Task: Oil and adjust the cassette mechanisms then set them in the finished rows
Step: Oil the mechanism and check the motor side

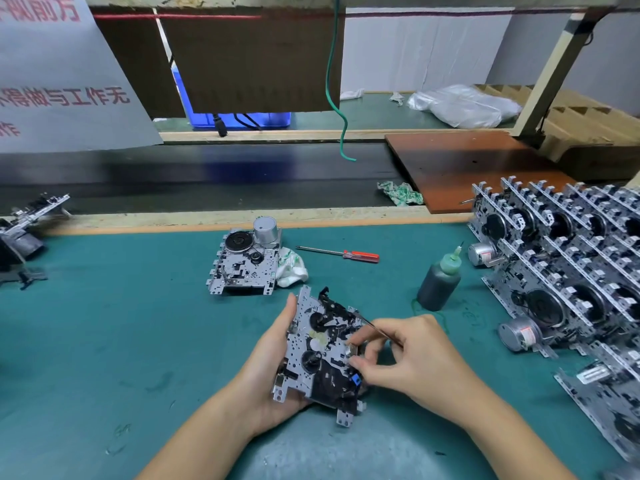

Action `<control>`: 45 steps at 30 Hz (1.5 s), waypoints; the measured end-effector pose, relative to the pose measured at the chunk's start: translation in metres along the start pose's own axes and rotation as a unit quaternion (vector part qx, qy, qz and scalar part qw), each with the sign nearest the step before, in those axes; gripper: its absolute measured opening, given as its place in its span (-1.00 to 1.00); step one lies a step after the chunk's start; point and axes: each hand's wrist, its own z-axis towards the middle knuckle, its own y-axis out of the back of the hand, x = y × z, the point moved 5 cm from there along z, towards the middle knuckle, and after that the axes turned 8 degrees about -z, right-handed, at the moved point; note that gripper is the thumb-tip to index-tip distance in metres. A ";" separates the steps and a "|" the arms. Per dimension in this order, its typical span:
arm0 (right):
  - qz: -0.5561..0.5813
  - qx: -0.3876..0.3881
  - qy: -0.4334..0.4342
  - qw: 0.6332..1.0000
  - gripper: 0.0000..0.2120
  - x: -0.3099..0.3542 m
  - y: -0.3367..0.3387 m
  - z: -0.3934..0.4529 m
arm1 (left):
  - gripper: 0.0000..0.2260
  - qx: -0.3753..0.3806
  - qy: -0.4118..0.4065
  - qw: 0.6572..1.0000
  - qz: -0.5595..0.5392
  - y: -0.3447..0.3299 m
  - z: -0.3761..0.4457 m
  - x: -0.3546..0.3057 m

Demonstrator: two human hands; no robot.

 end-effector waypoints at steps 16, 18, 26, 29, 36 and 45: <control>0.034 -0.128 -0.014 0.991 -0.78 -0.021 0.024 -0.004 | -0.25 0.050 -0.005 0.993 -0.104 -0.011 -0.012 0.003; -0.111 -0.124 -0.003 0.986 -0.74 -0.022 0.019 -0.002 | -0.22 0.053 -0.011 0.988 -0.146 -0.014 -0.015 0.001; -0.133 -0.417 0.015 0.899 -0.78 -0.012 0.039 -0.018 | -0.17 0.071 0.002 0.981 -0.180 -0.015 -0.019 -0.001; -0.019 -0.452 -0.103 0.886 -0.40 -0.036 0.042 -0.016 | -0.16 0.065 0.006 0.992 -0.110 -0.009 -0.013 0.001; 0.108 -0.269 -0.167 0.942 -0.71 -0.060 0.031 0.002 | -0.31 0.045 0.004 0.999 -0.030 -0.010 -0.010 0.001; 0.621 -0.248 -0.098 0.737 -0.84 -0.045 0.031 0.007 | -0.26 0.047 0.026 0.997 -0.059 -0.010 -0.009 0.002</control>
